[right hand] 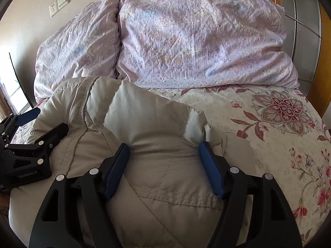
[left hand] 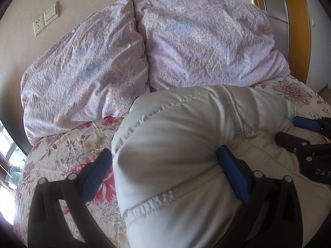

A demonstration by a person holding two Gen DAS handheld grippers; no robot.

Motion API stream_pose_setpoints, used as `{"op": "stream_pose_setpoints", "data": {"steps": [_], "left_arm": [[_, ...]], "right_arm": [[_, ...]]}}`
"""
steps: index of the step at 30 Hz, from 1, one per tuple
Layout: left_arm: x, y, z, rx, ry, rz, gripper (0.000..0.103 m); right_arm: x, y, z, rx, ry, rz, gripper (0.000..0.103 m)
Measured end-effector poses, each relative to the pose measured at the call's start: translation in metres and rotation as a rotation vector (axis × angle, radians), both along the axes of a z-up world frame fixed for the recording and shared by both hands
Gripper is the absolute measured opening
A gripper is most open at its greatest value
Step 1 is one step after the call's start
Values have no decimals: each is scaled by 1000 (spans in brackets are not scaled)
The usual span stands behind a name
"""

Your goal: Fold large clothes

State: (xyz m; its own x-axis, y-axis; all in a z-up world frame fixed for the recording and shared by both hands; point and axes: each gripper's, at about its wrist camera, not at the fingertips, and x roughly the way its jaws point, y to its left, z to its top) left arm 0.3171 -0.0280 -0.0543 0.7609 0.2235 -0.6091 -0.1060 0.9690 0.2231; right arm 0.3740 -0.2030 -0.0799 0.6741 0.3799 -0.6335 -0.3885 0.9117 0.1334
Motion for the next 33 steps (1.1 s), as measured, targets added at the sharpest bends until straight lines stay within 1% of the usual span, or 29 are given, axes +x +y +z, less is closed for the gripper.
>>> {"op": "stream_pose_setpoints", "data": {"steps": [2,4,5,6,8,9,10,12,15,16,17,19,20,23,26,27,28,30,31,33], "left_arm": [[0,1,-1,0,-1,0,101],[-3,1,1,-1,2,-10,101],[-8,2,4,-6,4,-15,101],[-16,4,8,-27,5,-22,101],[-38,6,20,-91,-2,-62,101],[-51,4,25,-110,-8,-93,101],[-62,0,29,-108,-16,-120,101],[-82,-11,32,-59,-28,-184,101],[-92,-27,23,28,-22,-212,101],[-92,-29,18,26,-10,-212,101],[-90,-27,13,-3,10,-207,101],[-82,-18,0,-117,64,-195,101],[-82,-15,-6,-133,64,-191,101],[-86,-18,-9,-112,40,-190,101],[-83,-10,4,-149,60,-202,101],[-82,-7,11,-153,52,-202,101],[-80,-4,20,-132,23,-183,101],[-72,1,35,-86,-36,-150,101],[-65,4,40,-76,-48,-136,101],[-48,9,45,-79,-48,-102,101]], "right_arm": [[-2,3,1,-20,-11,-9,72],[-8,7,5,-70,-29,-32,73],[-15,9,10,-98,-45,-56,73],[-24,9,14,-104,-57,-67,73],[-47,3,22,-36,-66,-34,73],[-57,0,25,-9,-71,-16,73],[-68,-2,28,11,-81,0,73],[-87,-6,29,24,-87,31,73],[-94,-3,18,-40,-67,25,73],[-94,-2,13,-55,-55,21,73],[-93,0,8,-69,-46,15,74],[-97,4,-1,-109,-65,12,74],[-97,4,-4,-106,-69,5,74],[-101,4,-6,-101,-90,-17,74],[-95,4,12,-103,-64,-7,74],[-92,3,24,-88,-74,-10,75],[-88,0,36,-55,-100,-12,76],[-76,-3,56,1,-135,-23,83],[-65,-3,66,24,-143,-22,83],[-44,3,74,13,-150,-38,83]]}}
